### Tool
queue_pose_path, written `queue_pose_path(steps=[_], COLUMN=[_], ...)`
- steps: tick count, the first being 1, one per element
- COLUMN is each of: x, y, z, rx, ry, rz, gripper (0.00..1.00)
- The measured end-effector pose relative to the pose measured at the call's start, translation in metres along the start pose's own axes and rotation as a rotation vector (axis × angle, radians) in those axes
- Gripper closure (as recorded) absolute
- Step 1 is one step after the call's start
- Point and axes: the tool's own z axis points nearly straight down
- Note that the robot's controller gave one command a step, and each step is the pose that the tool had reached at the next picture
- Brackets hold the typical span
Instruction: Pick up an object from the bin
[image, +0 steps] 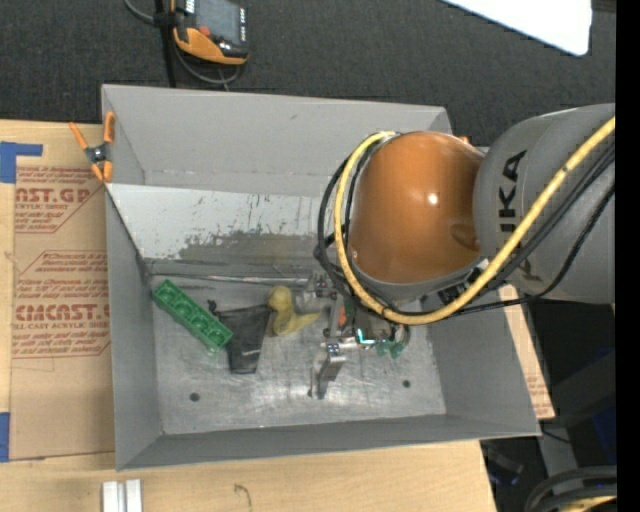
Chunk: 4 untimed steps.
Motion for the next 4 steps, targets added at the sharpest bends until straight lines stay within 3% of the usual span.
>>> queue_pose_path(steps=[1, 2, 3, 4], x=[-0.002, -0.011, -0.04, -0.04], y=[-0.001, -0.006, 0.025, 0.022], z=[-0.003, 0.042, 0.058, 0.081], rx=[-0.001, -0.001, 0.001, -0.003], ry=[-0.007, -0.014, -0.003, -0.01], rz=[0.002, -0.055, -0.186, -0.082], gripper=[0.0, 0.0, 0.0, 0.0])
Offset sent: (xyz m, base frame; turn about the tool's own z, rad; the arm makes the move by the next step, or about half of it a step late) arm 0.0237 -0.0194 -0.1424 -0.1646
